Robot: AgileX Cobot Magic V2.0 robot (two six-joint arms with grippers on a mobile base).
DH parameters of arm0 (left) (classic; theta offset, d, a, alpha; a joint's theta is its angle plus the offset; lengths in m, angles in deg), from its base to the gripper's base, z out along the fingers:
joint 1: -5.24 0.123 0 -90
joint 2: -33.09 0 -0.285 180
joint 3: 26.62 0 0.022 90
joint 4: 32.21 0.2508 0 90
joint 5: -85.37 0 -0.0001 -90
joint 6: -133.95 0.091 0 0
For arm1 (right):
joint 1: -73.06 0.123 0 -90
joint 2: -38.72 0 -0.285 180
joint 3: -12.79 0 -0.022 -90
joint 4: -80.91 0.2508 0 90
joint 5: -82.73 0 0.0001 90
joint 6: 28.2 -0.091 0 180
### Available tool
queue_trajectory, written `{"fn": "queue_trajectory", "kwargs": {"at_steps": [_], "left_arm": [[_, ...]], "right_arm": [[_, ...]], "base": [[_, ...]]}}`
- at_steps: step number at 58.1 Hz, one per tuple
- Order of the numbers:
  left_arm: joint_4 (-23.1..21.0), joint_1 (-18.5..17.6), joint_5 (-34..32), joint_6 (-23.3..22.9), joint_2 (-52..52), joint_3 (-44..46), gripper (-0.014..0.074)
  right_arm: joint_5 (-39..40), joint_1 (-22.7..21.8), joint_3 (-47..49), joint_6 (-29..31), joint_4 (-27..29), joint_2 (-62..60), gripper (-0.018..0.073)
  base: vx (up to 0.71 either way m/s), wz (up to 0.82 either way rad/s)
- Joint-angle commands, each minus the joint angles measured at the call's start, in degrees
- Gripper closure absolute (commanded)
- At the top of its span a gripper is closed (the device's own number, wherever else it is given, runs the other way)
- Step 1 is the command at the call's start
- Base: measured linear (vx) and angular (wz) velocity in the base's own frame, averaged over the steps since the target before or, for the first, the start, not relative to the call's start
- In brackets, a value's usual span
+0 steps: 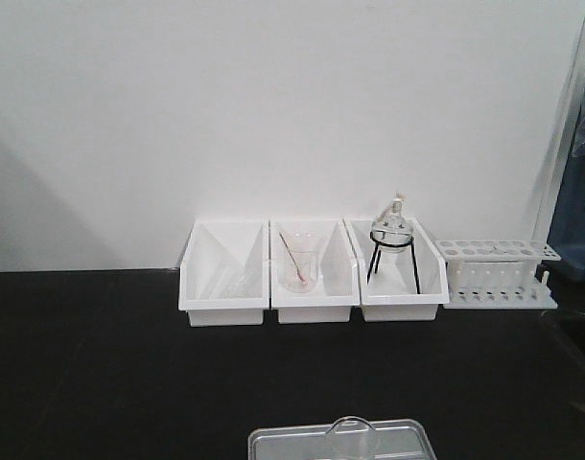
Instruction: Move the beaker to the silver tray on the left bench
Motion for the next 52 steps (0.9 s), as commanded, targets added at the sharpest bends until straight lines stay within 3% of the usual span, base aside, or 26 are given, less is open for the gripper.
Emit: {"fn": "queue_trajectory", "kwargs": {"at_steps": [1, 25, 48, 52], "left_arm": [[-0.09, -0.33, -4.43, -0.08, -0.9, -1.59, 0.0595], [-0.09, -0.33, -4.43, -0.08, -0.9, -1.59, 0.0595], [-0.09, -0.33, -4.43, -0.08, -0.9, -1.59, 0.0595], [-0.09, -0.33, -4.43, -0.08, -0.9, -1.59, 0.0595]], "right_arm": [[-0.85, -0.35, 0.09, 2.6, -0.71, -7.08, 0.0567], [-4.85, -0.35, -2.9, 2.55, -0.9, -32.01, 0.0567], [-4.74, -0.35, -2.9, 2.55, -0.58, -36.76, 0.0567], [-4.65, -0.29, -3.27, 2.62, 1.73, -36.63, 0.0567]], "base": [[0.0, 0.0], [0.0, 0.0], [0.0, 0.0], [0.0, 0.0]]}}
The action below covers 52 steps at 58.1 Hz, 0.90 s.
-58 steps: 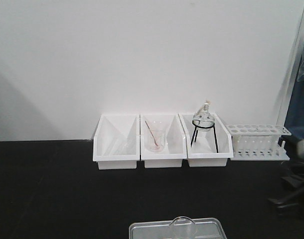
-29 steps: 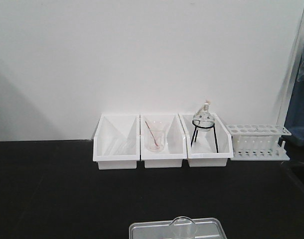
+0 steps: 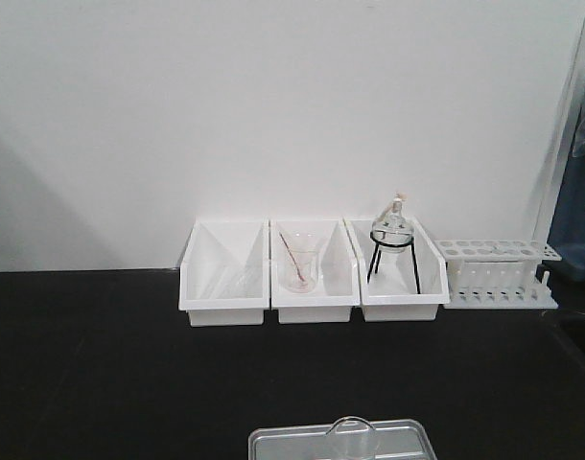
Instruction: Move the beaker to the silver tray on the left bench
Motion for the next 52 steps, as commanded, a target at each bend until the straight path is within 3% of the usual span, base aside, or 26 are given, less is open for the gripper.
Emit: {"fn": "queue_trajectory", "kwargs": {"at_steps": [1, 6, 17, 22, 32, 39, 52], "left_arm": [[-0.09, -0.33, -4.43, -0.08, -0.9, -1.59, 0.0595], [-0.09, -0.33, -4.43, -0.08, -0.9, -1.59, 0.0595], [-0.09, -0.33, -4.43, -0.08, -0.9, -1.59, 0.0595], [-0.09, -0.33, -4.43, -0.08, -0.9, -1.59, 0.0595], [-0.09, -0.33, -4.43, -0.08, -0.9, -1.59, 0.0595], [-0.09, -0.33, -4.43, -0.08, -0.9, -1.59, 0.0595], [-0.09, -0.33, -4.41, -0.08, -0.9, -1.59, 0.0595]], "right_arm": [[4.76, -0.29, 0.75, 0.76, 1.68, 0.99, 0.0567], [8.37, -0.29, -2.85, 4.28, 7.22, 0.99, 0.0567], [26.09, -0.29, -18.77, 18.31, 23.94, 0.99, 0.0567], [34.5, -0.48, -26.11, 20.59, 28.8, 0.48, 0.0567], [46.63, -3.34, -38.88, 20.08, 29.09, -5.4, 0.0567], [42.62, -6.25, -41.76, 20.23, 28.62, -12.17, 0.0567], [39.98, -10.01, -41.78, 19.52, 26.58, -11.82, 0.0567]], "base": [[0.0, 0.0], [0.0, 0.0], [0.0, 0.0], [0.0, 0.0], [0.0, 0.0], [0.0, 0.0], [0.0, 0.0]]}}
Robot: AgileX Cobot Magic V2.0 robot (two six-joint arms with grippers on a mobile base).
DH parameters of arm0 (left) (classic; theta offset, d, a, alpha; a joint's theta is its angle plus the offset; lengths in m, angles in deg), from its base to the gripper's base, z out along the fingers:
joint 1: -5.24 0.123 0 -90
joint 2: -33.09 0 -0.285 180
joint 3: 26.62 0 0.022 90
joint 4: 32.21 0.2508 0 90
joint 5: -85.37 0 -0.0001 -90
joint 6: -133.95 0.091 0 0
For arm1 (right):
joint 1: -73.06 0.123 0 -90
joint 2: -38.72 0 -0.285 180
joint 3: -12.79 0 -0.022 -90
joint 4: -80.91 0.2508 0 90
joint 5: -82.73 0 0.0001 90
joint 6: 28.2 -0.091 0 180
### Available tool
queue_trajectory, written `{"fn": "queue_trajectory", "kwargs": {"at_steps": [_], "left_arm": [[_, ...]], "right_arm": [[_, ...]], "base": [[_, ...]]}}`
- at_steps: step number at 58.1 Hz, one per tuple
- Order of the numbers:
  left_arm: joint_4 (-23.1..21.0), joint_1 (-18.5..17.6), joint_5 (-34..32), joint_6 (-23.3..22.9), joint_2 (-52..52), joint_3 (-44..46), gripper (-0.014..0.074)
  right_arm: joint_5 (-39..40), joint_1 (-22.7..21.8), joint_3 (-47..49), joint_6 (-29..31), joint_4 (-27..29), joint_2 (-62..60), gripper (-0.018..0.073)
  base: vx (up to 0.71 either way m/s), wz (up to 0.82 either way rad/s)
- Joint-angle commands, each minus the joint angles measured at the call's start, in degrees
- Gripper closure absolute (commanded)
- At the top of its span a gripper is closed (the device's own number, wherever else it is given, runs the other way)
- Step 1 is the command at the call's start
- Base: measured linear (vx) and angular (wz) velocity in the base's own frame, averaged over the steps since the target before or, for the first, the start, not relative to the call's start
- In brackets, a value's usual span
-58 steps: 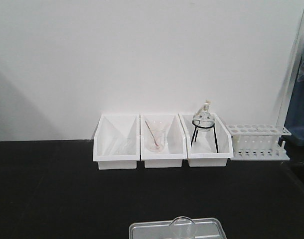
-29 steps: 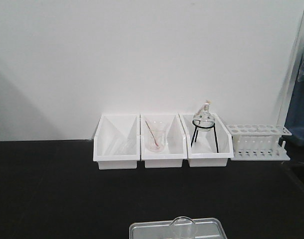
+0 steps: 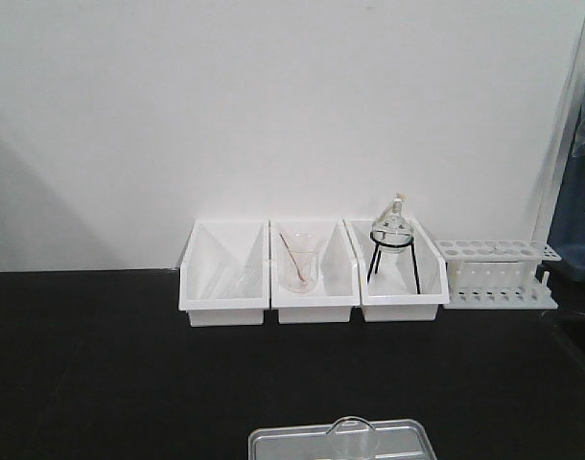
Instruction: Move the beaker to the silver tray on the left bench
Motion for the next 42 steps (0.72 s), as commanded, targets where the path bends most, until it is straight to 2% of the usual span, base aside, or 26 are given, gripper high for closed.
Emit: {"fn": "queue_trajectory", "kwargs": {"at_steps": [1, 42], "left_arm": [[-0.09, -0.33, -4.4, -0.08, -0.9, -1.59, 0.0595], [-0.09, -0.33, -4.4, -0.08, -0.9, -1.59, 0.0595]], "right_arm": [[3.84, -0.54, -0.66, 0.0, -0.85, -1.03, 0.0567], [3.84, -0.46, -0.66, 0.38, -0.94, -1.03, 0.0567]], "base": [[0.0, 0.0], [0.0, 0.0]]}}
